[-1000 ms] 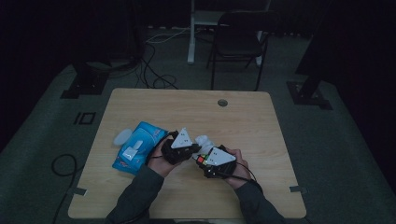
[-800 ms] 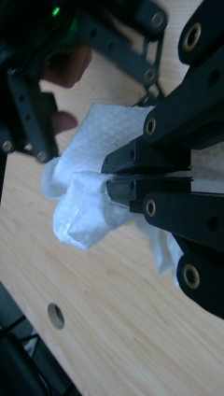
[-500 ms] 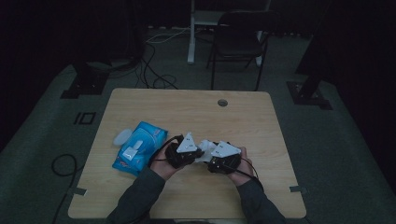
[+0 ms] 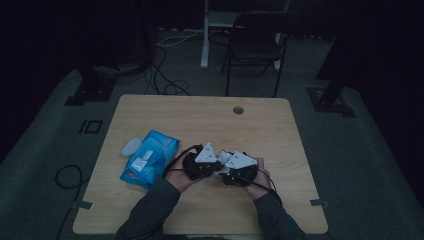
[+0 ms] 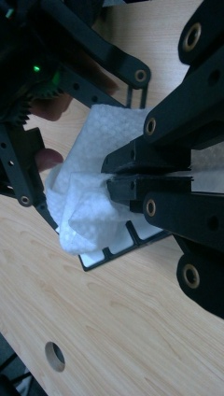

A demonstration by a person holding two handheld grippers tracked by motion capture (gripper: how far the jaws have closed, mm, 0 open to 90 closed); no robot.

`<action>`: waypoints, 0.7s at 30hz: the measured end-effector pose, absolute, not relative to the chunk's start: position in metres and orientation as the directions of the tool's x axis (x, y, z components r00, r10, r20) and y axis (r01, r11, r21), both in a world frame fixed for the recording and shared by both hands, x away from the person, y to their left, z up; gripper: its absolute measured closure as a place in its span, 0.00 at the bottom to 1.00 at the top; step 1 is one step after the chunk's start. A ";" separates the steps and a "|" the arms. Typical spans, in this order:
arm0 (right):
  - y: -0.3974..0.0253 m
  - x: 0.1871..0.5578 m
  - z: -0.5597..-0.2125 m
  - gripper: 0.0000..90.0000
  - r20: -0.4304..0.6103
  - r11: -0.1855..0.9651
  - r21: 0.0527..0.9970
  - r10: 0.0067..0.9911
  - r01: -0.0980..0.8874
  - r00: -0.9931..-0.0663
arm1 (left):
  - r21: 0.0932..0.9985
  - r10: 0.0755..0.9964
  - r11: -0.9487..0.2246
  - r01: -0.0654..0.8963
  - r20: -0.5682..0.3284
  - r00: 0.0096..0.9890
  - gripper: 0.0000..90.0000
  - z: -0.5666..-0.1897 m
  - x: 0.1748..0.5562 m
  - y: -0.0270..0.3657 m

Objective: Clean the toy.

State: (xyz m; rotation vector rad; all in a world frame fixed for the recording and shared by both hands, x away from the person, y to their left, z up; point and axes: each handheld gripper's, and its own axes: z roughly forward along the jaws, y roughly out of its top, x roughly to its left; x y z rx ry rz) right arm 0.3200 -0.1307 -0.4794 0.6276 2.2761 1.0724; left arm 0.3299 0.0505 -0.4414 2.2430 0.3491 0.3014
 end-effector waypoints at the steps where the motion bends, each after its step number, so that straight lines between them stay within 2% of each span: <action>1: -0.131 0.320 -0.480 0.38 -0.273 0.575 0.798 0.610 0.178 -0.744 | 0.770 0.344 -0.621 0.147 0.099 0.934 0.97 -0.441 0.330 0.050; 17: -0.132 0.322 -0.482 0.38 -0.236 0.559 0.805 0.609 0.199 -0.757 | 0.774 0.311 -0.621 0.124 0.098 0.946 0.97 -0.439 0.327 0.044; 21: -0.133 0.323 -0.480 0.38 -0.235 0.562 0.805 0.598 0.192 -0.766 | 0.778 0.328 -0.615 0.128 0.105 0.939 0.96 -0.438 0.329 0.047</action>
